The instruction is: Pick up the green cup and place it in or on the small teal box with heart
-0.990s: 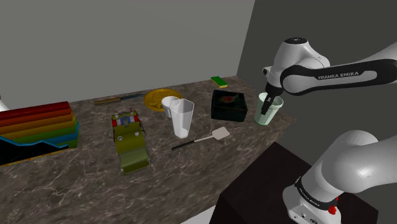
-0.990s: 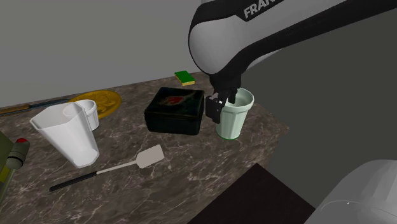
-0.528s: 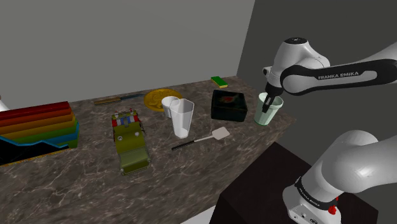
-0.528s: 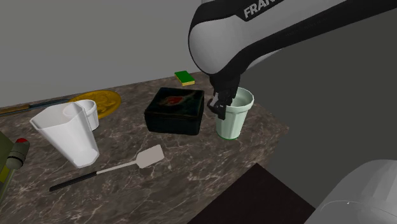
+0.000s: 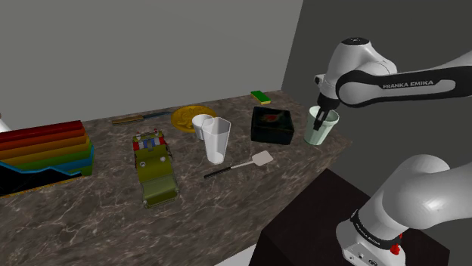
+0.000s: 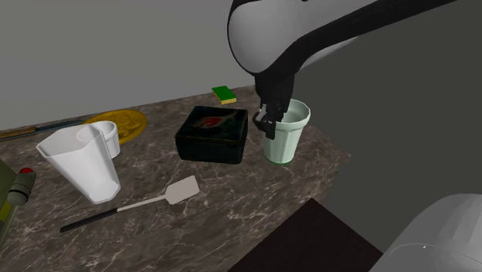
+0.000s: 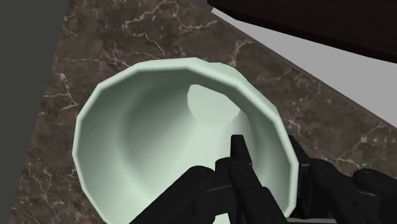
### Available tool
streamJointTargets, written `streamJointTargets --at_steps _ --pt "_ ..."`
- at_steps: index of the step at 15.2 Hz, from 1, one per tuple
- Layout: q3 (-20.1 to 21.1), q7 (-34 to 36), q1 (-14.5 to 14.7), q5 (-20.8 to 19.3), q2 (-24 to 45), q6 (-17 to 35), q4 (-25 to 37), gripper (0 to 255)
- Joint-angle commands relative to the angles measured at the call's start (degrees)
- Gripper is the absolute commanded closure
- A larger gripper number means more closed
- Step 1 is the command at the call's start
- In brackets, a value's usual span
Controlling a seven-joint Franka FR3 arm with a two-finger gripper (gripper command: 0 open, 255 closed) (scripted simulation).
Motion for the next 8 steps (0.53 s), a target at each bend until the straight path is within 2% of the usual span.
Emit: streamJointTargets --at_steps 1,8 --pt "0.3 -0.3 0.2 0.5 -0.5 -2.0 1.5 255" --pt "1.1 -1.4 0.6 1.7 -1.9 -7.8 6.0 255"
